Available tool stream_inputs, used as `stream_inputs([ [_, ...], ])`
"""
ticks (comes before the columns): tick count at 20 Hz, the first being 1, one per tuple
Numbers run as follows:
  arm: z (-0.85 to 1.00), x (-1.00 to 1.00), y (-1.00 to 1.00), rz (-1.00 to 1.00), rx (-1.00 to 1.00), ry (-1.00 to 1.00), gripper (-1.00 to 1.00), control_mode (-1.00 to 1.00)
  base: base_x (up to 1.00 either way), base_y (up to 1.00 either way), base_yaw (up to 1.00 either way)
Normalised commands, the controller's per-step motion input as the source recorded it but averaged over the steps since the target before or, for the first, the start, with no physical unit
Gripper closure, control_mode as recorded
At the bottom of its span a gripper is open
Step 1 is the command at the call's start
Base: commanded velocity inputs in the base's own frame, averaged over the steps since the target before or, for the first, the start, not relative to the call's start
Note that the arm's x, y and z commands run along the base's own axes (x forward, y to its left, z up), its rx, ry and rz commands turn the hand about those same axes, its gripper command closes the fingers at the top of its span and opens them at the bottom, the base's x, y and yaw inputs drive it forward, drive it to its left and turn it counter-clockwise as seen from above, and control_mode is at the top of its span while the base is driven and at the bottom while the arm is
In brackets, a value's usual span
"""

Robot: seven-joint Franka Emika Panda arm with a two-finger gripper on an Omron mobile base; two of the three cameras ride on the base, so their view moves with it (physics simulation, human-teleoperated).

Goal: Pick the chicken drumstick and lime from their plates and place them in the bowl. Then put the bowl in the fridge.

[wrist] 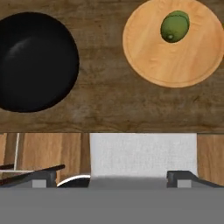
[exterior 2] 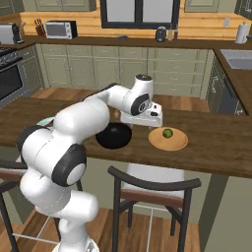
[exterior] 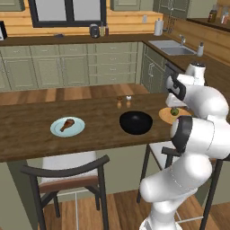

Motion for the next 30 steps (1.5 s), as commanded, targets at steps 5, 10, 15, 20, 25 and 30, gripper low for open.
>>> stream_inputs([
  [5,-0.22,0.71,-0.42,-0.08,0.01,0.17,-1.00,-1.00,0.00,0.00,0.00],
  [10,-0.28,0.50,-0.44,-0.05,-0.01,0.11,-1.00,-1.00,0.00,0.00,0.00],
  [15,-0.54,0.24,-0.26,-0.01,-0.05,0.00,-1.00,-1.00,0.00,0.00,0.00],
  [20,-0.38,0.47,-0.17,0.00,-0.01,0.00,-1.00,-1.00,0.00,0.00,0.00],
  [25,-0.48,0.03,0.00,0.00,-0.05,-0.15,-1.00,-1.00,0.00,0.00,0.00],
  [30,-0.31,0.24,0.00,-0.08,-0.08,-0.19,-1.00,-1.00,0.00,0.00,0.00],
])
